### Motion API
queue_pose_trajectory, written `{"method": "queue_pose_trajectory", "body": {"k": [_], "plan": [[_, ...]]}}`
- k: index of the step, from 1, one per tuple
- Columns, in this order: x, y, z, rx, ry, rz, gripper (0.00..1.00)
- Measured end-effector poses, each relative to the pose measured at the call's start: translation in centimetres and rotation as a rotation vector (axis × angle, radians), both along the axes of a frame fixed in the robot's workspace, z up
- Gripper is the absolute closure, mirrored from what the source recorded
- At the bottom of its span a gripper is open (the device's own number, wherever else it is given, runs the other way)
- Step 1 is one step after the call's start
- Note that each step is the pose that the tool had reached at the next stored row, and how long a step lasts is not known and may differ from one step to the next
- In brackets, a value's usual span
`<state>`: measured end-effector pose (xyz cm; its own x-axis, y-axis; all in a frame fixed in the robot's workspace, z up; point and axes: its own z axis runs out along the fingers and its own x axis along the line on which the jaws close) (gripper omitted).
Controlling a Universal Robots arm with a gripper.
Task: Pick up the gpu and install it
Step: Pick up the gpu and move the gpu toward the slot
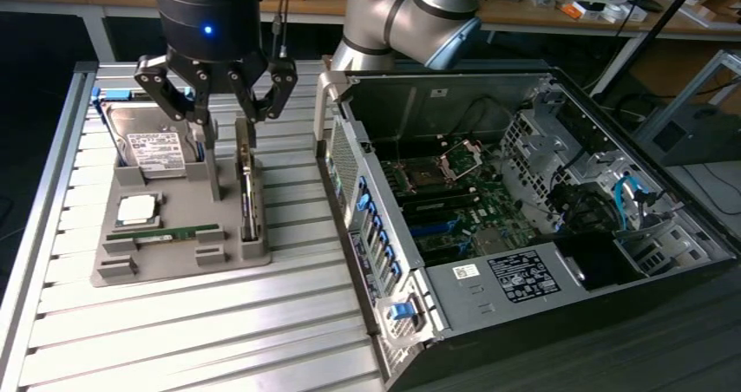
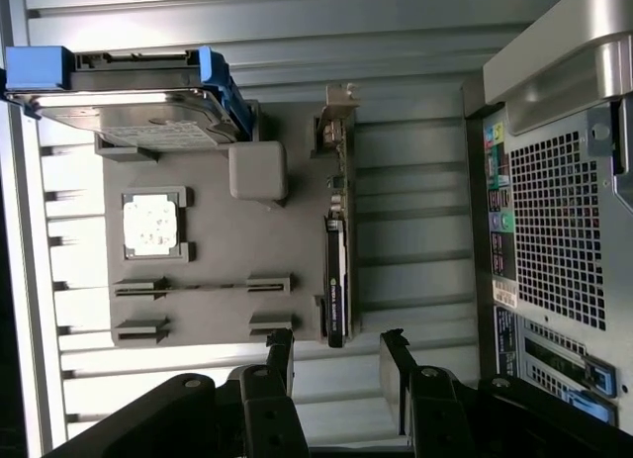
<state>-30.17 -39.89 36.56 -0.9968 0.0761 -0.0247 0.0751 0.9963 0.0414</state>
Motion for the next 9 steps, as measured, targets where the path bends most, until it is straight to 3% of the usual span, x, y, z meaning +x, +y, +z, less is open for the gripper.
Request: {"method": "queue_pose_trajectory", "body": {"k": [9], "plan": [[0.00, 0.00, -0.36, -0.0001, 0.0000, 0.000, 0.52]]}}
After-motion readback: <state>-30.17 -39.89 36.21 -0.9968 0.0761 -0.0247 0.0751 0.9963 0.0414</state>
